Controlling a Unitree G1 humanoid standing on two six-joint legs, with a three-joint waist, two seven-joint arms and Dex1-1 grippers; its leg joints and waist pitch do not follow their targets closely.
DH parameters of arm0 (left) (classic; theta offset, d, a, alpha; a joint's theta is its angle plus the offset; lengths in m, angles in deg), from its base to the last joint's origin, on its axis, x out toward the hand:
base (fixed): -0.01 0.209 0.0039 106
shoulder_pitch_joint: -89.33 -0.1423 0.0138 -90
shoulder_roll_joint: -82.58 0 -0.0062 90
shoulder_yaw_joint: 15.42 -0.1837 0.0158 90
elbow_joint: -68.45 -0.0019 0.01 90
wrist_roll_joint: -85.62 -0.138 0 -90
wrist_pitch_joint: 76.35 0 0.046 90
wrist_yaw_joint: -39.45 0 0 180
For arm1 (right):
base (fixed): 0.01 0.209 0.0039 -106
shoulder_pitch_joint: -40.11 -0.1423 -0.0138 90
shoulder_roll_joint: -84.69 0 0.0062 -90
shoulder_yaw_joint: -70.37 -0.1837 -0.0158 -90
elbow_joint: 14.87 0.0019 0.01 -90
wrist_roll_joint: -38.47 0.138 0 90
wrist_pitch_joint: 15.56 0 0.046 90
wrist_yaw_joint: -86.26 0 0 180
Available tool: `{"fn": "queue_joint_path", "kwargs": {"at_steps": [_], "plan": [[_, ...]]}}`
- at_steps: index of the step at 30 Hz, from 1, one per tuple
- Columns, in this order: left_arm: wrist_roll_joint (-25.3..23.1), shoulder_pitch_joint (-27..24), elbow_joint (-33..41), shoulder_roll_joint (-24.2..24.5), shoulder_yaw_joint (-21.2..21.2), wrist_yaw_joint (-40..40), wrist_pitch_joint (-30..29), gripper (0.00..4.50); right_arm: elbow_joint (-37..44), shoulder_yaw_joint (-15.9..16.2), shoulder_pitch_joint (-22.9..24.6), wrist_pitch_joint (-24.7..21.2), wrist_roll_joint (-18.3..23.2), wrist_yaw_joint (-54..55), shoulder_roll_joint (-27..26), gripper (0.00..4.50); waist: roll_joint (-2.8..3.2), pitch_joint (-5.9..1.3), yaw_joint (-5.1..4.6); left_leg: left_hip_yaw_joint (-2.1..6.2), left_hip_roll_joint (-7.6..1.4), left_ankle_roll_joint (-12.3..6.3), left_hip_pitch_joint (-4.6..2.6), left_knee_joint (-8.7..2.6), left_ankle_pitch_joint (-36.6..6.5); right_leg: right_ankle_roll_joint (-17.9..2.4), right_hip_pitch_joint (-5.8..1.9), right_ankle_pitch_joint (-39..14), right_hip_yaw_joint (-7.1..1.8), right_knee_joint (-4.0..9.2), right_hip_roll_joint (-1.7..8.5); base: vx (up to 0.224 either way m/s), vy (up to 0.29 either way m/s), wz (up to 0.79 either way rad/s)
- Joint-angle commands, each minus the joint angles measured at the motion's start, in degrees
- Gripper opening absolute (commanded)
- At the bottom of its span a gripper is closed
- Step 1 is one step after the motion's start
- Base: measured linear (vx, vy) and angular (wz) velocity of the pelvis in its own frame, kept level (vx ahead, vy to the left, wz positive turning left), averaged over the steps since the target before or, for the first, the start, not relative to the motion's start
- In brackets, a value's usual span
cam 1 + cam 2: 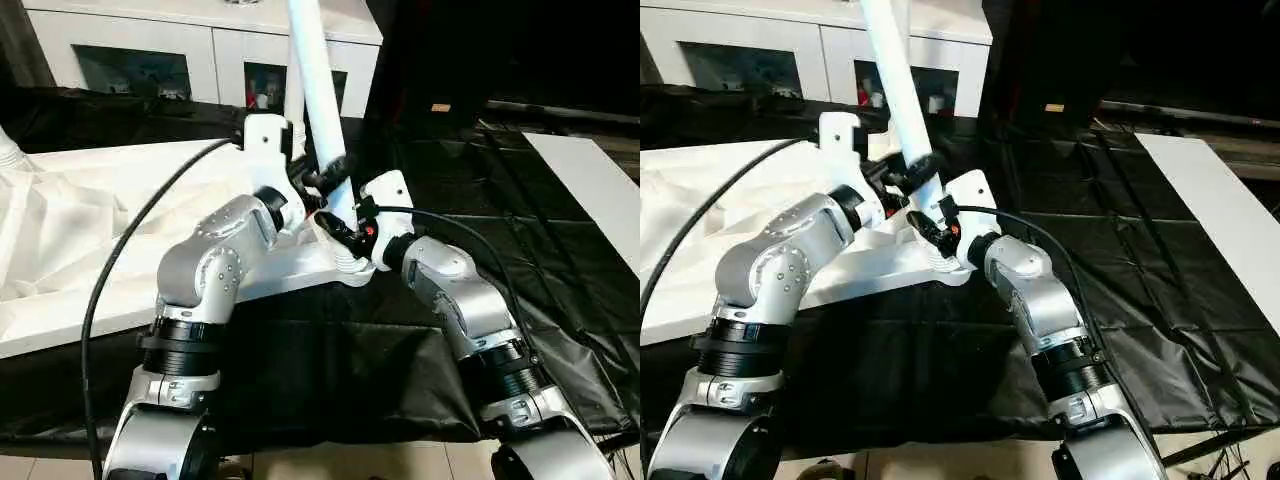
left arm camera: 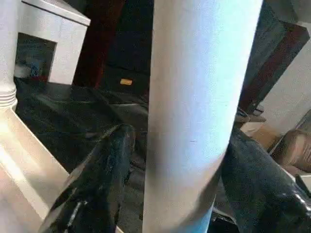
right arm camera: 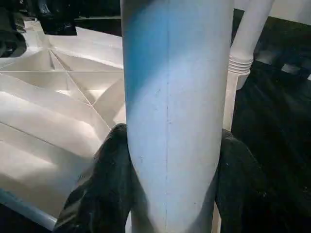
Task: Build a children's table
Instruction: Insert table leg to table base
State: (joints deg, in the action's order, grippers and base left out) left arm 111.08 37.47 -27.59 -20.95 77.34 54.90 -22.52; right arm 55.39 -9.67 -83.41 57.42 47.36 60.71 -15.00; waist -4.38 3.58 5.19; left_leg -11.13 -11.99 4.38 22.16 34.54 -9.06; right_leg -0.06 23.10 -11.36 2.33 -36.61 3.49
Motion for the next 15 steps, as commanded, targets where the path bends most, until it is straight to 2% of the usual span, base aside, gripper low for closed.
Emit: {"fn": "queue_joint_path", "kwargs": {"at_steps": [1, 4, 15], "plan": [[0.6, 0.5, 0.4, -0.6, -0.1, -0.5, 0.2, 2.62, -0.5, -0.5, -1.4, 1.0, -0.3, -0.3, 0.2, 1.84, 0.48, -4.09, -0.02, 0.82, -1.08, 2.30, -1.35, -4.01, -12.6, -7.4, -2.40, -8.6, -2.20, 4.62, 3.58, 0.000, 0.000, 0.00], [0.6, 0.5, 0.4, -1.0, 0.2, -0.5, 0.2, 2.28, -0.8, -0.6, -1.5, 1.1, -0.6, -0.4, 0.1, 1.84, 0.45, -4.04, 0.02, 0.83, -1.10, 2.25, -1.34, -4.02, -12.7, -7.3, -2.39, -9.0, -2.22, 4.68, 3.62, 0.000, 0.000, 0.00], [1.6, 0.5, 0.7, -1.3, 0.2, 1.9, -0.2, 1.88, -0.6, -0.5, -1.3, 1.5, -0.8, -0.6, -0.3, 1.84, 0.63, -4.11, -0.02, 0.85, -1.09, 2.22, -1.33, -4.04, -12.5, -7.5, -2.44, -7.8, -2.22, 4.56, 3.57, 0.000, 0.000, 0.00]]}}
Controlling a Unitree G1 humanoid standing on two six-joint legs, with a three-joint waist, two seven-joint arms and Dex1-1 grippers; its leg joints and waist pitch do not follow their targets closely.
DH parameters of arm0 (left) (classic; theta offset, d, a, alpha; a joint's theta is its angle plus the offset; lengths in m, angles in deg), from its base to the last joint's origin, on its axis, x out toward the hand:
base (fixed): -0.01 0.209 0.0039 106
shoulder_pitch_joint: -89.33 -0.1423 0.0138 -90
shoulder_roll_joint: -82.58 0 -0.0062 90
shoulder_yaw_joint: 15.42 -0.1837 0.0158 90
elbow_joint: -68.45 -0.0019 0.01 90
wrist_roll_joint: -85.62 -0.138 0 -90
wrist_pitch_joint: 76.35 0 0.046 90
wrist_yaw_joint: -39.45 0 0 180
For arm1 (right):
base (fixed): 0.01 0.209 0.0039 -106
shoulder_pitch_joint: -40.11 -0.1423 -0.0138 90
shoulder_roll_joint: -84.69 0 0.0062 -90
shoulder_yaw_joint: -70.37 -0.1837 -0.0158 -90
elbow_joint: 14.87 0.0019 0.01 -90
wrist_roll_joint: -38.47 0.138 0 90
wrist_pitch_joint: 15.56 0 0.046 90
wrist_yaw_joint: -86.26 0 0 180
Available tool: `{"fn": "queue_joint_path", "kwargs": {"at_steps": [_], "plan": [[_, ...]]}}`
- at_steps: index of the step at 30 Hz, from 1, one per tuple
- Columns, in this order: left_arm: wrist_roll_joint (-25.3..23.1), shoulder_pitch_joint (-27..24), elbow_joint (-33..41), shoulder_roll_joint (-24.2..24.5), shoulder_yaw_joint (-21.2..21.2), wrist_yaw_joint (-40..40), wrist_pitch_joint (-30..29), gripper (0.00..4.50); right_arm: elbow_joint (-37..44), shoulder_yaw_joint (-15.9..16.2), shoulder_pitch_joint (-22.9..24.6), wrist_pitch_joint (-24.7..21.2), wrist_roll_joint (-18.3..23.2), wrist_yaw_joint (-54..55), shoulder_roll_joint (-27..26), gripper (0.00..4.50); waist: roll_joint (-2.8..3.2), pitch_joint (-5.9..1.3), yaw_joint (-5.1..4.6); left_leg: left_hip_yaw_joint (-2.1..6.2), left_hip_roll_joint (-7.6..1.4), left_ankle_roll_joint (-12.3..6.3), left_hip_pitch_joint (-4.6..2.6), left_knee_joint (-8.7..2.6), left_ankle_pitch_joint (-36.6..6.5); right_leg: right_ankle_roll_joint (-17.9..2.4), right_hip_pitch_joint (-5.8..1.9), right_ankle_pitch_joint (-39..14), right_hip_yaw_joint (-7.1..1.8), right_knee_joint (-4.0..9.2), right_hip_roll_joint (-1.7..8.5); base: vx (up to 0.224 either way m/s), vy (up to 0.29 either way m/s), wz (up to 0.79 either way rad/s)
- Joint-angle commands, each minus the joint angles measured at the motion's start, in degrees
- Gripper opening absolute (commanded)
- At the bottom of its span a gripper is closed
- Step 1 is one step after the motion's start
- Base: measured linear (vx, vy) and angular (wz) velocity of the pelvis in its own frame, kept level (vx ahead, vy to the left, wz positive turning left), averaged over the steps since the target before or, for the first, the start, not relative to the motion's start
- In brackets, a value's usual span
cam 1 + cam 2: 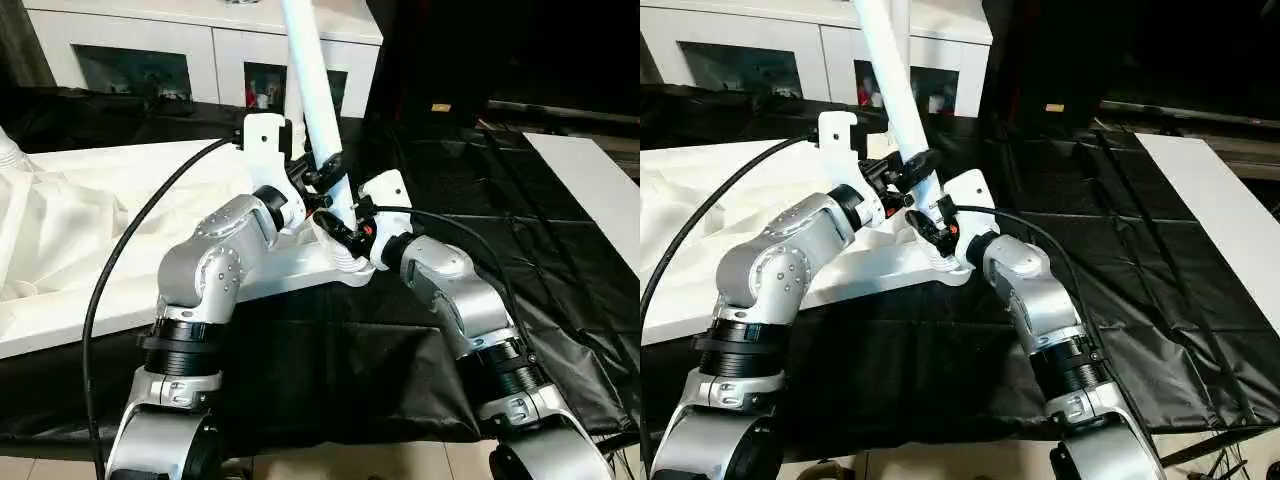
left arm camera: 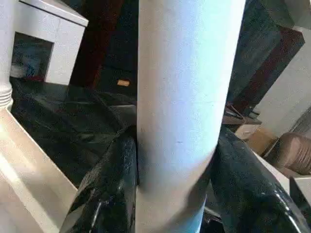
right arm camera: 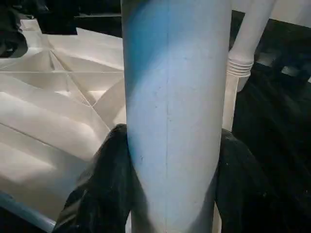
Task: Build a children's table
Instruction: Insert table leg to table base
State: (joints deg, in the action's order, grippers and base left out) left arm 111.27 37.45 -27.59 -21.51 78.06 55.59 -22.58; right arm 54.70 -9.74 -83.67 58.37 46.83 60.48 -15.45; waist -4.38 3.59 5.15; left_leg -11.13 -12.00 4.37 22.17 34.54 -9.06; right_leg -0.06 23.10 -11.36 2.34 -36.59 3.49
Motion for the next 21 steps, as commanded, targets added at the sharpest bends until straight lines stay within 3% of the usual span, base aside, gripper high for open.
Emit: {"fn": "queue_joint_path", "kwargs": {"at_steps": [1, 5, 6, 10, 12, 14, 18, 21], "plan": [[1.7, 0.5, 0.8, -0.8, -0.3, 1.5, -0.1, 1.88, 0.0, -0.5, -1.1, 0.7, -0.3, -0.4, 0.1, 1.84, 0.56, -4.08, -0.01, 0.81, -1.07, 2.20, -1.35, -4.03, -12.6, -7.6, -2.41, -7.9, -2.23, 4.59, 3.54, 0.000, 0.000, 0.00], [2.6, 0.7, 0.9, -1.0, 0.9, 2.0, -0.1, 1.86, 0.6, -1.1, -1.1, 1.7, 1.1, -2.1, -0.5, 1.84, 0.53, -4.05, -0.02, 0.82, -1.09, 2.34, -1.35, -4.07, -13.1, -7.6, -2.41, -8.5, -2.23, 4.65, 3.59, 0.000, 0.000, 0.00], [2.7, 0.7, 0.9, -0.9, 1.0, 2.1, -0.1, 1.86, 0.8, -1.3, -1.0, 1.6, 1.6, -2.5, -0.6, 2.40, 0.54, -4.04, -0.04, 0.83, -1.08, 2.21, -1.36, -4.08, -13.3, -7.6, -2.41, -8.6, -2.25, 4.64, 3.58, 0.000, 0.000, 0.00], [3.6, 1.0, 0.9, 0.1, 1.5, 3.9, -0.5, 1.86, 2.4, -2.4, -1.0, 0.6, 4.9, -5.7, -0.9, 2.75, 0.57, -4.00, 0.01, 0.86, -1.15, 1.73, -1.38, -4.12, -13.5, -7.7, -2.36, -9.0, -2.24, 4.70, 3.63, 0.000, 0.000, 0.00], [4.4, 1.1, 1.5, 1.6, 1.3, 6.4, -1.6, 1.86, 3.5, -3.3, -1.1, -1.7, 7.6, -8.5, -0.4, 2.88, 0.62, -4.09, 0.10, 0.86, -1.17, 1.39, -1.44, -4.14, -12.9, -8.0, -2.42, -8.2, -2.22, 4.50, 3.58, 0.000, 0.000, 0.00], [7.4, 0.5, 3.8, 6.1, -0.4, 13.6, -6.7, 1.86, 6.4, -4.1, -1.3, -8.7, 13.2, -16.6, 2.8, 3.18, 0.62, -4.05, 0.13, 0.87, -1.18, 1.08, -1.51, -4.14, -12.2, -8.4, -2.46, -7.0, -2.13, 4.28, 3.45, 0.000, 0.000, 0.00], [11.1, 0.8, 4.8, 8.3, 0.7, 16.8, -10.9, 1.85, 8.0, -4.7, -1.5, -14.5, 17.3, -23.5, 6.6, 3.34, 0.73, -4.02, 0.37, 0.74, -1.15, 1.16, -1.47, -4.09, -11.6, -9.7, -2.58, -6.7, -2.18, 4.28, 3.60, 0.000, 0.000, 0.00], [14.2, 1.3, 5.4, 10.3, 1.8, 19.6, -14.1, 1.85, 9.5, -4.9, -1.4, -18.4, 20.1, -28.0, 9.9, 3.69, 0.68, -3.94, 0.69, 0.69, -1.09, 1.37, -1.44, -4.07, -11.7, -10.0, -2.70, -7.9, -2.17, 4.39, 3.60, 0.000, 0.000, 0.00]]}}
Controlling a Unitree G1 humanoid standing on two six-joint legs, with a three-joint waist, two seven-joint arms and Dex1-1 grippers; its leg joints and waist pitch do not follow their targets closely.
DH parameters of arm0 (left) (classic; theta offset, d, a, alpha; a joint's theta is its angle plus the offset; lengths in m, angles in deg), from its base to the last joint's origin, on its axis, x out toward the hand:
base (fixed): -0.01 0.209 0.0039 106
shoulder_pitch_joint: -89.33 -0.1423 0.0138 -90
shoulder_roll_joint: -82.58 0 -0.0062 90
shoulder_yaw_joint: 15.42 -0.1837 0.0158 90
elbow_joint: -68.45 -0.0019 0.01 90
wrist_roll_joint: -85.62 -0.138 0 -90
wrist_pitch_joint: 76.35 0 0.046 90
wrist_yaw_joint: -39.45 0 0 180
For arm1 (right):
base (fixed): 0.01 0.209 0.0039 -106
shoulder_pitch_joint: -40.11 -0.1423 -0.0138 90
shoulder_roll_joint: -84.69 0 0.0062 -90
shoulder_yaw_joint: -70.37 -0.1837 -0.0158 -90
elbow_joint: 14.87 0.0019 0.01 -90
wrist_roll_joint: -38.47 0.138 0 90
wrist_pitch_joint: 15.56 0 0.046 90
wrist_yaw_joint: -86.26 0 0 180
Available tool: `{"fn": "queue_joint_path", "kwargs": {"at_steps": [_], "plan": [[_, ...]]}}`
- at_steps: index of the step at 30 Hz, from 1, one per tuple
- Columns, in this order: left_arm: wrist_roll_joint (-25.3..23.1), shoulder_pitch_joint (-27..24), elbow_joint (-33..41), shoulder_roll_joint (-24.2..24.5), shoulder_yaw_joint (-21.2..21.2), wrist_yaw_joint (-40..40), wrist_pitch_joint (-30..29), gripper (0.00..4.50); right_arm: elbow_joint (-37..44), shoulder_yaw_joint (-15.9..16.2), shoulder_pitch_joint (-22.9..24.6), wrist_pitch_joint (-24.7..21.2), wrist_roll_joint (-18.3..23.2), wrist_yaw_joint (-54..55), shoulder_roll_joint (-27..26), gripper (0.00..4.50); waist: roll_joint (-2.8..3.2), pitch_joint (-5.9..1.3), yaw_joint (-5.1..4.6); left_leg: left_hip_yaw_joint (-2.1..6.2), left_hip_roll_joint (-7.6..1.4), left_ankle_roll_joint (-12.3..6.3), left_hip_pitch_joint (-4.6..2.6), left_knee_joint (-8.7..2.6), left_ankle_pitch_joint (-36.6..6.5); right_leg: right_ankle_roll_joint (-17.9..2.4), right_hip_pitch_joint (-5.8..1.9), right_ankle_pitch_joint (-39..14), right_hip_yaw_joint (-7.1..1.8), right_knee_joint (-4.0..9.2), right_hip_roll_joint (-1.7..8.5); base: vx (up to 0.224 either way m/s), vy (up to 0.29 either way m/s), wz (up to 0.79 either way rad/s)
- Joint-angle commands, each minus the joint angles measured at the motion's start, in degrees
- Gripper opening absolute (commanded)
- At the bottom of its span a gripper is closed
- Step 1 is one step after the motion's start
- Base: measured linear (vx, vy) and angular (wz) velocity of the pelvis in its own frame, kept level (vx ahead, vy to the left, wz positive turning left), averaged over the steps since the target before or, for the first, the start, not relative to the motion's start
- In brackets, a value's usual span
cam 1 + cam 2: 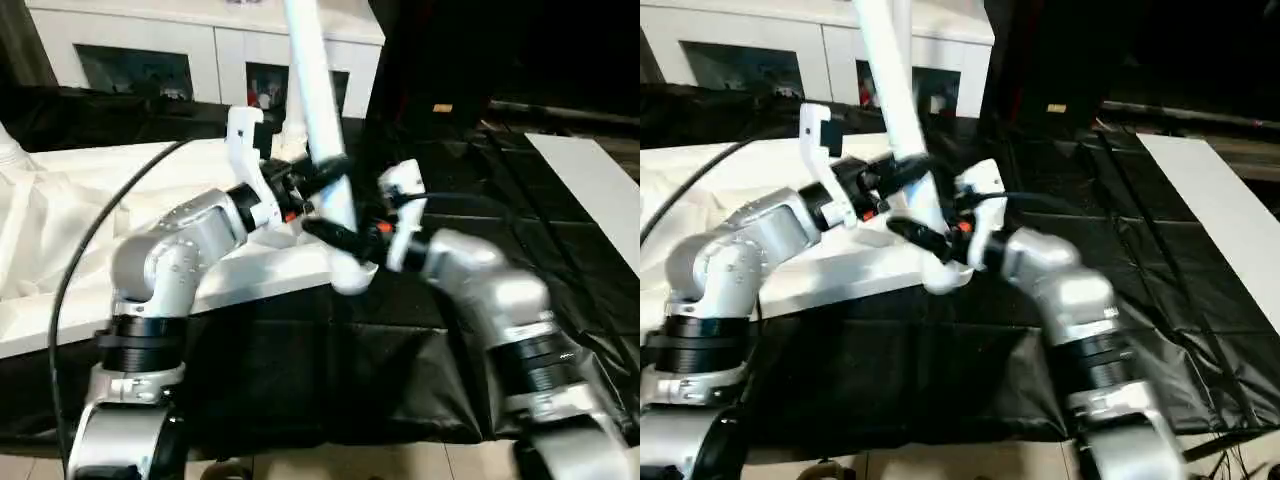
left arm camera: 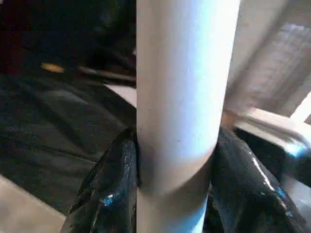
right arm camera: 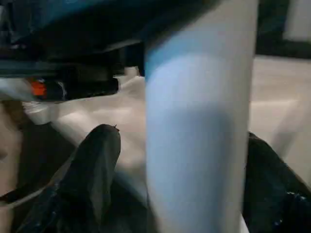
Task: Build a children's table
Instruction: Insert table leg to table base
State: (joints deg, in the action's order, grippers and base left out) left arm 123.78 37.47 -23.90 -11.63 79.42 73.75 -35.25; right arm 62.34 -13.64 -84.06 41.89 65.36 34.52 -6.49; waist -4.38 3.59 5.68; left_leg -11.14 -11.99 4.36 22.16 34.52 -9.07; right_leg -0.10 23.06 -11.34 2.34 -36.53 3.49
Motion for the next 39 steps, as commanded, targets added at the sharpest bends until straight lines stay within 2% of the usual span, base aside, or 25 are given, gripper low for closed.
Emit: {"fn": "queue_joint_path", "kwargs": {"at_steps": [1, 4, 10, 15, 17, 20, 27, 36, 38, 39], "plan": [[2.2, 1.4, 1.8, 1.0, 0.5, 2.3, -2.0, 1.85, 2.4, -0.9, -0.8, -2.7, 2.1, -3.0, 1.8, 3.72, 0.67, -3.94, 0.23, 0.73, -1.12, 1.48, -1.45, -4.08, -11.8, -9.8, -2.60, -8.5, -2.16, 4.40, 3.64, 0.000, 0.000, 0.00], [6.7, 2.1, 2.7, 4.1, 1.6, 7.0, -6.3, 1.85, 4.8, -1.1, -0.4, -7.5, 4.5, -6.1, 5.4, 4.12, 0.48, -3.85, 0.33, 0.71, -0.99, 1.86, -1.51, -4.05, -12.1, -9.1, -2.56, -11.6, -2.15, 4.64, 3.67, 0.000, 0.000, 0.00], [10.3, 1.8, 4.3, 6.1, 1.5, 11.2, -8.9, 1.85, 7.8, -1.0, 0.5, -12.6, 7.8, -9.9, 8.6, 4.14, 0.55, -3.91, 0.54, 0.74, -1.21, 2.11, -1.57, -4.09, -11.6, -9.4, -2.42, -11.2, -2.14, 4.54, 3.71, 0.000, 0.000, 0.00], [11.7, 1.7, 4.8, 6.4, 1.3, 12.5, -9.6, 1.85, 9.6, 0.1, 1.7, -14.7, 9.0, -11.5, 9.5, 4.14, 0.51, -3.95, 1.02, 0.69, -1.21, 2.34, -1.57, -4.02, -11.4, -9.2, -2.40, -11.3, -2.18, 4.57, 3.78, 0.000, 0.000, 0.00], [11.9, 1.8, 4.9, 6.3, 1.1, 12.4, -9.8, 1.85, 10.1, 0.5, 2.0, -15.6, 9.3, -11.4, 9.4, 3.80, 0.51, -3.95, 1.01, 0.74, -1.21, 2.47, -1.54, -4.05, -11.5, -9.2, -2.46, -11.5, -2.15, 4.57, 3.76, 0.000, 0.000, 0.00], [11.6, 1.9, 4.7, 6.2, 1.0, 12.3, -9.4, 1.85, 9.9, 0.8, 2.0, -15.8, 9.2, -11.3, 9.0, 3.73, 0.45, -3.94, 1.01, 0.74, -1.18, 2.72, -1.52, -4.06, -11.8, -8.8, -2.42, -12.3, -2.15, 4.69, 3.81, 0.000, 0.000, 0.00], [10.6, 1.9, 4.3, 6.7, 0.4, 12.4, -8.3, 1.85, 10.9, 1.4, 2.3, -16.4, 9.6, -11.4, 8.5, 3.00, 0.49, -4.00, 1.06, 0.81, -1.20, 2.90, -1.52, -4.08, -11.3, -8.4, -2.42, -11.9, -2.13, 4.60, 3.77, 0.000, 0.000, 0.00], [10.0, 1.4, 4.4, 6.8, 0.0, 12.0, -7.8, 1.85, 10.8, 1.8, 2.6, -15.0, 8.5, -9.9, 7.7, 2.21, 0.50, -3.98, 1.03, 0.77, -1.17, 3.04, -1.49, -4.05, -11.4, -8.5, -2.43, -11.9, -2.14, 4.59, 3.81, 0.000, 0.000, 0.00], [8.1, 1.6, 3.3, 6.6, -0.2, 10.0, -6.6, 1.85, 10.4, 2.1, 2.6, -13.4, 7.1, -8.8, 7.2, 2.14, 0.53, -3.97, 1.06, 0.80, -1.22, 3.10, -1.54, -4.09, -11.6, -8.4, -2.40, -12.3, -2.14, 4.65, 3.86, 0.000, 0.000, 0.00], [7.3, 1.9, 2.3, 6.3, 0.1, 8.3, -6.4, 2.20, 10.2, 2.2, 2.6, -12.4, 6.2, -8.0, 6.9, 2.07, 0.50, -3.96, 0.97, 0.79, -1.22, 3.29, -1.48, -4.07, -11.6, -8.1, -2.35, -12.3, -2.16, 4.67, 3.84, 0.000, 0.000, 0.00]]}}
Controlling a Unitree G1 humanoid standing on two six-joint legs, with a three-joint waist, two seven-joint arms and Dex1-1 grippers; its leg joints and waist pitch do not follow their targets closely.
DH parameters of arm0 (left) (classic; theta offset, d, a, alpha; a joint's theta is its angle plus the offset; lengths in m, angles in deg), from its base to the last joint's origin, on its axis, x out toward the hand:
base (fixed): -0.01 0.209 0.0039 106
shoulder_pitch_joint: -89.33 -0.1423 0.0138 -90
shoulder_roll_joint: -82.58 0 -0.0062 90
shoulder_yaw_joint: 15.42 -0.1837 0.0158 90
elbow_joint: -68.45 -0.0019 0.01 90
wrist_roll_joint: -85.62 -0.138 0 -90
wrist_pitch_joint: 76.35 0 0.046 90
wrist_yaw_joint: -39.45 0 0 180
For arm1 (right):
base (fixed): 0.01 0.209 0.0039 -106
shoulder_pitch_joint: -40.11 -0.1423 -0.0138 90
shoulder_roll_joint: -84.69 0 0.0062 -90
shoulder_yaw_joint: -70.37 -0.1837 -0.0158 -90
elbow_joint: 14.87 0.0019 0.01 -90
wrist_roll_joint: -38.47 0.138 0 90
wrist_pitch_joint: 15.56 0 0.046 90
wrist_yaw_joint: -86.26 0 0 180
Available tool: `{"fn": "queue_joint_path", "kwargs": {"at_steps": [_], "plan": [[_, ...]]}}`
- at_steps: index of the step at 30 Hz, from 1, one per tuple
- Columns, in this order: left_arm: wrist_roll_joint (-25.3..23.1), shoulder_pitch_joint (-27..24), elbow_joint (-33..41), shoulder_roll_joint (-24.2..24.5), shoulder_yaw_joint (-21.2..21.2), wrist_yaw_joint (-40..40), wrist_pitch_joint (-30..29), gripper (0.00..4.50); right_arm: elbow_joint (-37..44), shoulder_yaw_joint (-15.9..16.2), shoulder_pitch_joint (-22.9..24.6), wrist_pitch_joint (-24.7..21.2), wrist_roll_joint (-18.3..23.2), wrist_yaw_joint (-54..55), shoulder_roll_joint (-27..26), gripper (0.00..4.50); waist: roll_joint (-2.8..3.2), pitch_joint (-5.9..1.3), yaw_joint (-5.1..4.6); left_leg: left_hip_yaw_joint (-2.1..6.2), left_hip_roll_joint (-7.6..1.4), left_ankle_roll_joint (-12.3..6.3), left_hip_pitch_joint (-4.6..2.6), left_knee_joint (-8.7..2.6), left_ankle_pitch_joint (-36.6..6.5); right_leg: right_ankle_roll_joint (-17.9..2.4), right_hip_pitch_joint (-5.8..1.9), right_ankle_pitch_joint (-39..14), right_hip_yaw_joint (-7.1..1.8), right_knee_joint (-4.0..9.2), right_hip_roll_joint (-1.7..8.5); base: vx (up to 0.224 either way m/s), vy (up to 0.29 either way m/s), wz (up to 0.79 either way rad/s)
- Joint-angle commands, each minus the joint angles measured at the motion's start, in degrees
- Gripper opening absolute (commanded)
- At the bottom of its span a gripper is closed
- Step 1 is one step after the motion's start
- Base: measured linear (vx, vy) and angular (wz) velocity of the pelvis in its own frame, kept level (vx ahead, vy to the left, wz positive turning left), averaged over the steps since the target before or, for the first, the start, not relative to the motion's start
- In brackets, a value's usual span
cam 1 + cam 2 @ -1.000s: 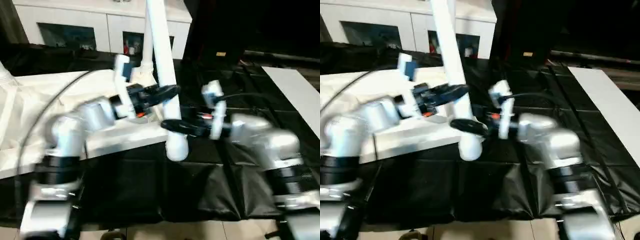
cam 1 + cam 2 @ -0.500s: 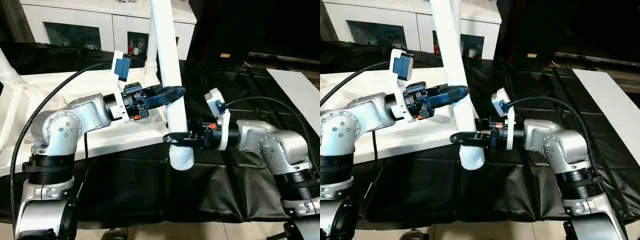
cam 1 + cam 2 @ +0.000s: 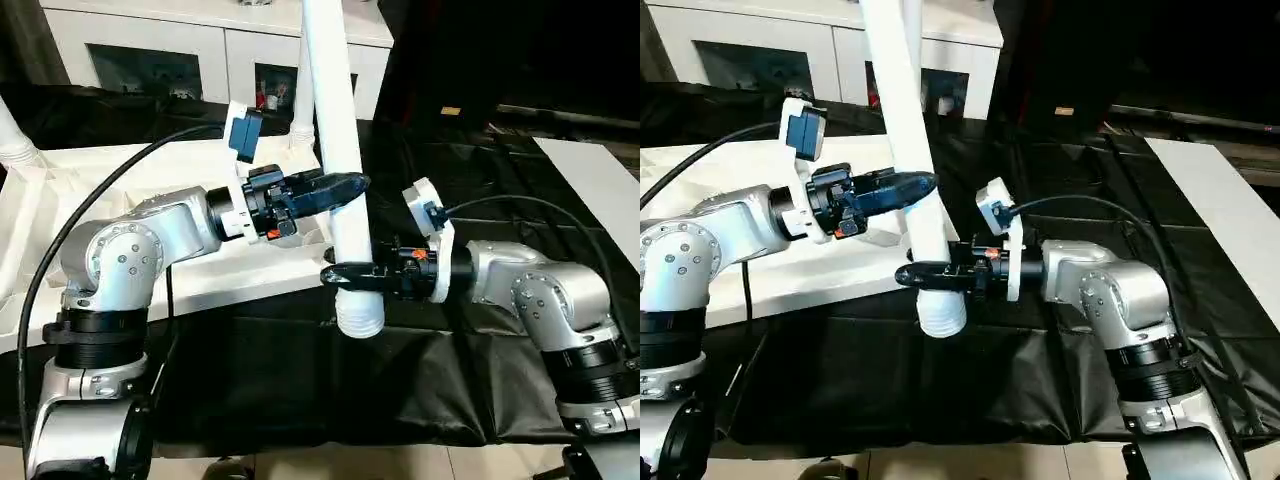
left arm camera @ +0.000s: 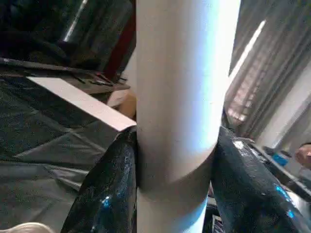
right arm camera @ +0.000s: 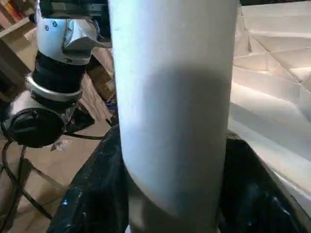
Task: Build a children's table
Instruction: Insert table leg to table base
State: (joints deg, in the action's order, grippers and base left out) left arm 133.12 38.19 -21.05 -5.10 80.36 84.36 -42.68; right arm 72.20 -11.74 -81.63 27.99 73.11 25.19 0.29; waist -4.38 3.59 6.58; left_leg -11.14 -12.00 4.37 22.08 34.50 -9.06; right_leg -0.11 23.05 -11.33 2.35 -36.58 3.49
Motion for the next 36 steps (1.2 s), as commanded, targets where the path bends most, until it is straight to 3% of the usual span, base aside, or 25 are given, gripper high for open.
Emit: {"fn": "queue_joint_path", "kwargs": {"at_steps": [1, 2, 5, 6, 8, 11, 12, 13, 15, 18, 28, 36], "plan": [[-2.5, 1.4, -1.2, -0.5, -0.6, -3.5, 1.0, 2.41, 0.1, 0.4, 0.1, 2.1, -2.1, 1.8, -0.1, 2.00, 0.46, -4.02, 0.09, 0.80, -1.17, 3.33, -1.43, -4.05, -11.4, -8.0, -2.41, -12.3, -2.16, 4.67, 3.87, 0.000, 0.000, 0.00], [-2.5, 1.4, -1.2, -0.5, -0.6, -3.5, 1.0, 2.41, 0.1, 0.4, 0.1, 2.1, -2.1, 1.8, -0.1, 2.00, 0.47, -4.05, 0.11, 0.78, -1.17, 3.37, -1.42, -4.00, -11.2, -8.1, -2.42, -12.0, -2.17, 4.62, 3.87, 0.000, 0.000, 0.00], [-5.9, 1.8, -2.4, -0.7, -1.5, -6.9, 2.3, 2.74, -2.4, 0.1, -0.2, 7.4, -6.5, 8.0, -2.8, 1.90, 0.48, -4.01, -0.11, 0.78, -1.14, 3.69, -1.38, -4.04, -11.2, -7.8, -2.25, -11.9, -2.17, 4.62, 3.85, 0.000, 0.000, 0.00], [-6.4, 1.9, -2.4, -1.6, -1.3, -8.5, 2.9, 2.74, -3.4, 0.3, -0.3, 10.0, -8.7, 10.8, -3.9, 1.90, 0.74, -4.02, -0.14, 0.85, -1.09, 3.84, -1.40, -4.05, -11.4, -7.8, -2.25, -12.2, -2.16, 4.63, 3.86, 0.000, 0.000, 0.00], [-6.2, 2.1, -2.3, -3.2, -0.4, -10.6, 3.0, 2.94, -4.5, 0.4, -0.4, 12.5, -10.7, 13.9, -5.2, 1.88, 0.56, -4.12, -0.16, 0.81, -1.14, 4.10, -1.47, -4.02, -11.3, -7.9, -2.31, -11.8, -2.17, 4.61, 3.90, 0.000, 0.000, 0.00], [-7.0, 2.0, -2.0, -4.3, -0.6, -12.0, 4.4, 3.22, -5.2, 1.2, -0.4, 14.5, -12.8, 16.2, -5.9, 1.88, 0.58, -4.16, -0.17, 0.82, -1.19, 3.90, -1.41, -4.04, -10.3, -8.4, -2.41, -9.0, -2.14, 4.37, 3.73, 0.000, 0.000, 0.00], [-10.0, 1.6, -2.6, -6.9, -1.3, -15.4, 8.7, 3.22, -6.9, 3.1, -0.5, 18.3, -17.7, 21.4, -7.0, 1.88, 0.60, -4.17, -0.18, 0.85, -1.20, 3.84, -1.31, -4.09, -10.0, -8.4, -2.52, -8.3, -2.14, 4.35, 3.75, 0.000, 0.000, 0.00], [-11.3, 1.4, -3.0, -8.1, -1.6, -17.0, 10.5, 3.29, -7.8, 3.9, -0.7, 19.8, -19.7, 23.4, -7.6, 1.88, 0.52, -4.12, -0.28, 0.77, -1.04, 4.01, -1.35, -3.99, -10.1, -8.1, -2.45, -8.4, -2.14, 4.50, 3.72, 0.000, 0.000, 0.00], [-12.5, 1.0, -3.1, -9.2, -2.4, -18.0, 12.0, 3.34, -8.9, 4.4, -1.0, 21.1, -21.5, 26.0, -8.3, 1.88, 0.29, -4.17, -0.29, 0.76, -1.10, 3.90, -1.29, -4.02, -10.3, -7.7, -2.58, -8.7, -2.21, 4.54, 3.77, 0.000, 0.000, 0.00], [-14.2, 0.1, -3.0, -11.7, -3.3, -20.9, 13.5, 3.37, -11.1, 4.5, -1.7, 23.9, -24.4, 30.5, -10.4, 1.88, 0.43, -4.17, -0.39, 0.81, -1.05, 3.70, -1.24, -4.01, -10.9, -7.0, -2.62, -9.5, -2.23, 4.56, 3.78, 0.000, 0.000, 0.00], [-18.4, -0.1, -4.5, -14.0, -3.1, -26.1, 17.2, 2.54, -14.2, 3.6, -2.7, 28.4, -27.2, 34.9, -13.2, 1.88, 0.49, -4.11, -1.02, 0.81, -1.03, 3.04, -1.24, -4.01, -11.9, -6.5, -2.37, -8.6, -2.22, 4.61, 3.55, 0.000, 0.000, 0.00], [-17.9, -0.4, -4.3, -14.6, -2.8, -25.8, 17.3, 1.94, -15.2, 2.6, -3.1, 29.6, -27.0, 35.4, -14.1, 1.88, 0.50, -4.12, -1.34, 0.79, -1.03, 2.60, -1.26, -3.98, -11.8, -7.1, -2.45, -7.6, -2.22, 4.46, 3.51, 0.000, 0.000, 0.00]]}}
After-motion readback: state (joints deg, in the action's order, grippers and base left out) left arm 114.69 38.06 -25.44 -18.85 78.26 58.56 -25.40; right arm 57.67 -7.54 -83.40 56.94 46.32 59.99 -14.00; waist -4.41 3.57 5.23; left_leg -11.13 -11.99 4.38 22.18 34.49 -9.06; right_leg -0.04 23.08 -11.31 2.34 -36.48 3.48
